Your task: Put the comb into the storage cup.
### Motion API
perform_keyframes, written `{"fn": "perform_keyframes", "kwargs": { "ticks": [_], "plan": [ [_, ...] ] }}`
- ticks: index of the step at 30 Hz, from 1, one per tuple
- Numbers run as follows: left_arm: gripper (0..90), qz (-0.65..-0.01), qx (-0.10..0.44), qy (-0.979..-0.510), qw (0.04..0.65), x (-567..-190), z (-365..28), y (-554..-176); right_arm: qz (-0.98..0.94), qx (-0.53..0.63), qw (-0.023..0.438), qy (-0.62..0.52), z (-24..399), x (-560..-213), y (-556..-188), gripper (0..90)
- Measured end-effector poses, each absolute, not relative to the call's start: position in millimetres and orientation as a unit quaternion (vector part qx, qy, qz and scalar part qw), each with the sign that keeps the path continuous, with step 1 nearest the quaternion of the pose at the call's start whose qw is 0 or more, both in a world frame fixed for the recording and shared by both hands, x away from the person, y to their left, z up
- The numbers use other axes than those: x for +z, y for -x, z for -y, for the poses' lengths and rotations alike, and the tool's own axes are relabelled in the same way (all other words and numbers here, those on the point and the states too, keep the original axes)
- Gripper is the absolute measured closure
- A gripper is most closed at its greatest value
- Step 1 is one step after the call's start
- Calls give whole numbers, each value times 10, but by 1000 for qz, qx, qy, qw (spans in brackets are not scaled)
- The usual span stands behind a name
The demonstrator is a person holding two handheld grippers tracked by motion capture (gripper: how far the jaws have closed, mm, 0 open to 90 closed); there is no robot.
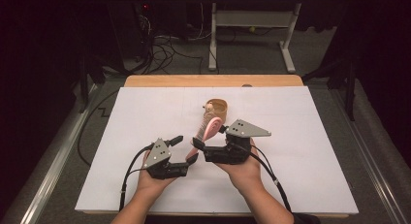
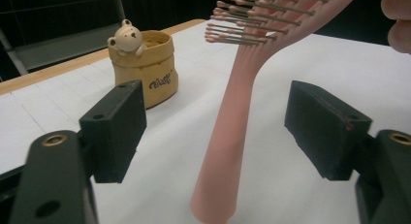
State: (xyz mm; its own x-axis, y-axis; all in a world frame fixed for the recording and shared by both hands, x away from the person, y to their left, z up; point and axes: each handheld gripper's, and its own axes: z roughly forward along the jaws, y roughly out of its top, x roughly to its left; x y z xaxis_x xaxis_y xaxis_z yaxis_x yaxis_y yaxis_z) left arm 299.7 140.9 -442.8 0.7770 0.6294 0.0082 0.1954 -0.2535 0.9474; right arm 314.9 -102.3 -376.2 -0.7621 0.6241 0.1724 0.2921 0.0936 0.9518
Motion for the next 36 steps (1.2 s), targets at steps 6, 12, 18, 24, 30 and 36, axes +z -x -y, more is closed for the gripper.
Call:
{"fn": "perform_keyframes", "kwargs": {
  "ticks": [6, 12, 18, 24, 30, 36],
  "plan": [
    [154, -287, 190, -757, 556, -4392, -1516, -3039, -725, 594, 148, -317, 1077, -3690, -3160, 203],
    [108, -293, 202, -752, 555, -4392, -1651, -3004, -722, 592, 156, -321, 1145, -3653, -3172, 203],
    [24, -304, 210, -741, 560, -4418, -1782, -2992, -723, 589, 164, -322, 1189, -3643, -3176, 203],
    [0, -326, 226, -734, 551, -4461, -1940, -2993, -722, 588, 170, -322, 1231, -3646, -3174, 203],
    [0, -335, 230, -729, 551, -4530, -2064, -2972, -722, 586, 170, -326, 1311, -3678, -3184, 203],
    [0, -336, 231, -724, 557, -4577, -2152, -2914, -723, 582, 175, -330, 1362, -3704, -3186, 203]
  ]
}}
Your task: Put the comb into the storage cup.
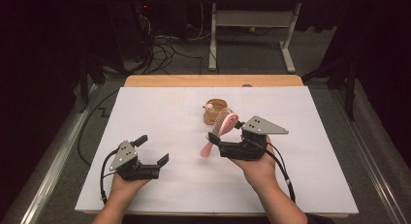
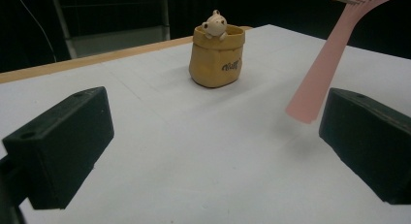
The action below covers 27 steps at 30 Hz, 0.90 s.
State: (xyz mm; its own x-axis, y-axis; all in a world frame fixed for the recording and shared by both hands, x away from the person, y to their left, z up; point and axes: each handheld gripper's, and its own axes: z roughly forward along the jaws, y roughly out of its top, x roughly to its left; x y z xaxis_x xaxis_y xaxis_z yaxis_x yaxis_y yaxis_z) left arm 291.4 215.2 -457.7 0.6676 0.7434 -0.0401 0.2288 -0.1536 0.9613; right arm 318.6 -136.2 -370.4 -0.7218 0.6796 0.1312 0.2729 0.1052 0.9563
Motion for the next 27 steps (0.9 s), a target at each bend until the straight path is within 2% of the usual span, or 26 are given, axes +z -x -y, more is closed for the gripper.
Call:
{"fn": "perform_keyframes", "kwargs": {
  "ticks": [27],
  "plan": [
    [0, -343, 225, -719, 561, -4626, -2232, -2922, -709, 567, 210, -362, 1844, -3760, -3205, 203]
  ]
}}
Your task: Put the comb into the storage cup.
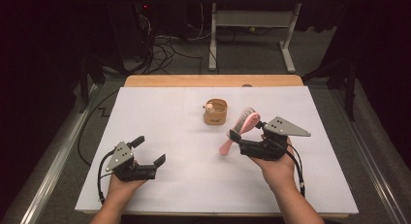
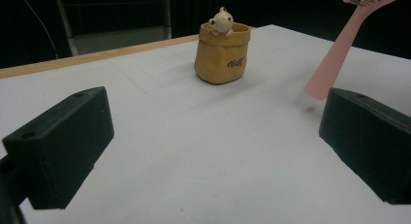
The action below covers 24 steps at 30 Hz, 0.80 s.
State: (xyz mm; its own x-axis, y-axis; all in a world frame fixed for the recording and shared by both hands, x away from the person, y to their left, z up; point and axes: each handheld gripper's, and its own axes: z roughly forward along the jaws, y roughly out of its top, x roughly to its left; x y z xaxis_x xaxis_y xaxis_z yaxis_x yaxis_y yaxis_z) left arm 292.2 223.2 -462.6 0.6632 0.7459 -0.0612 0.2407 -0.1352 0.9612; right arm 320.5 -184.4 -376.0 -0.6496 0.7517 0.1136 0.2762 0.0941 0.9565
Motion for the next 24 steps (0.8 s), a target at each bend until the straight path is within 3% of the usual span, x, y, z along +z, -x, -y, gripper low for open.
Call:
{"fn": "perform_keyframes", "kwargs": {
  "ticks": [24],
  "plan": [
    [0, -350, 225, -716, 560, -4641, -2269, -2931, -692, 548, 252, -395, 2292, -3687, -3230, 203]
  ]
}}
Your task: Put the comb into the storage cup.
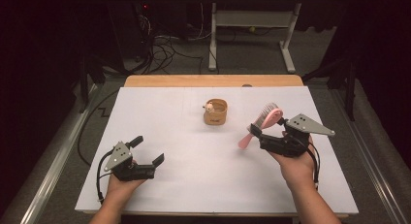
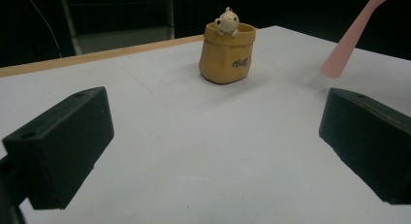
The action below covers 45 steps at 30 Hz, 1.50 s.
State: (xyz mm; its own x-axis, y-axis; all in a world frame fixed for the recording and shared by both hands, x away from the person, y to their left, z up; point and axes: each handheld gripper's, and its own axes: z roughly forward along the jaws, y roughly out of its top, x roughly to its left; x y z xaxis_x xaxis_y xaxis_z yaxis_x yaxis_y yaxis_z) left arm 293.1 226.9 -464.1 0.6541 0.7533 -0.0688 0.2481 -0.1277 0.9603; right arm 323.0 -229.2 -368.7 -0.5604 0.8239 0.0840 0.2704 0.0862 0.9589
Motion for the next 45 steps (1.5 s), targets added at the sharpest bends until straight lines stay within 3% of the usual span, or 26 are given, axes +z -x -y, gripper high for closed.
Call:
{"fn": "perform_keyframes", "kwargs": {
  "ticks": [45],
  "plan": [
    [0, -335, 223, -727, 556, -4654, -2213, -2910, -674, 566, 275, -386, 1937, -3330, -3679, 202]
  ]
}}
